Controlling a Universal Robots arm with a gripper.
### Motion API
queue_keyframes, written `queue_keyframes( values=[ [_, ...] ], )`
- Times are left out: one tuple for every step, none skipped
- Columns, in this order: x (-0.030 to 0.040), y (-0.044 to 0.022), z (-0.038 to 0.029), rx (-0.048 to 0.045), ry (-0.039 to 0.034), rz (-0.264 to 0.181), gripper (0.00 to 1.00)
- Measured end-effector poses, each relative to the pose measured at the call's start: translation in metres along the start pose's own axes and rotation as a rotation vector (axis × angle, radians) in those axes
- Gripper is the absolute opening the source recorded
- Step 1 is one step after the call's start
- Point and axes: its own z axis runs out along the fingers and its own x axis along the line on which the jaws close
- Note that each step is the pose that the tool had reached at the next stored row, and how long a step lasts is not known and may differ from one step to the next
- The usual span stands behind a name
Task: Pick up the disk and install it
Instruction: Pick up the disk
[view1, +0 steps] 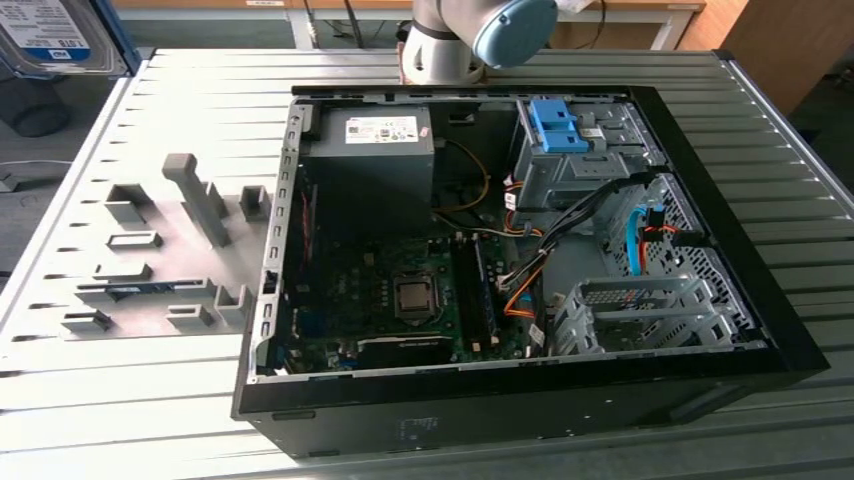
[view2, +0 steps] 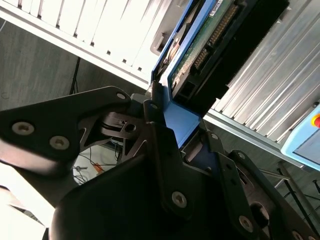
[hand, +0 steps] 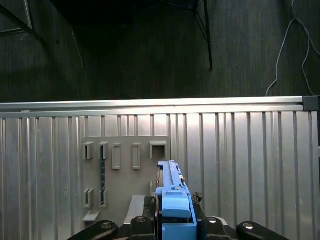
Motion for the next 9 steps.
queue_keyframes(
  values=[
    [0.0, 0.0, 0.0, -0.0001, 0.0, 0.0, 0.37],
    [0.0, 0.0, 0.0, -0.0001, 0.0001, 0.0, 0.37],
    [0.0, 0.0, 0.0, -0.0001, 0.0001, 0.0, 0.37],
    [0.0, 0.0, 0.0, -0.0001, 0.0001, 0.0, 0.37],
    [0.0, 0.0, 0.0, -0.0001, 0.0002, 0.0, 0.37],
    [0.0, 0.0, -0.0002, -0.0003, 0.0002, 0.0, 0.37],
    [0.0, 0.0, -0.001, -0.0004, 0.0003, 0.0, 0.37],
    [-0.0001, 0.0, -0.0027, -0.0003, 0.0002, 0.0, 0.37],
    [-0.0002, 0.0, -0.005, -0.0003, 0.0003, 0.0, 0.37]
  ],
)
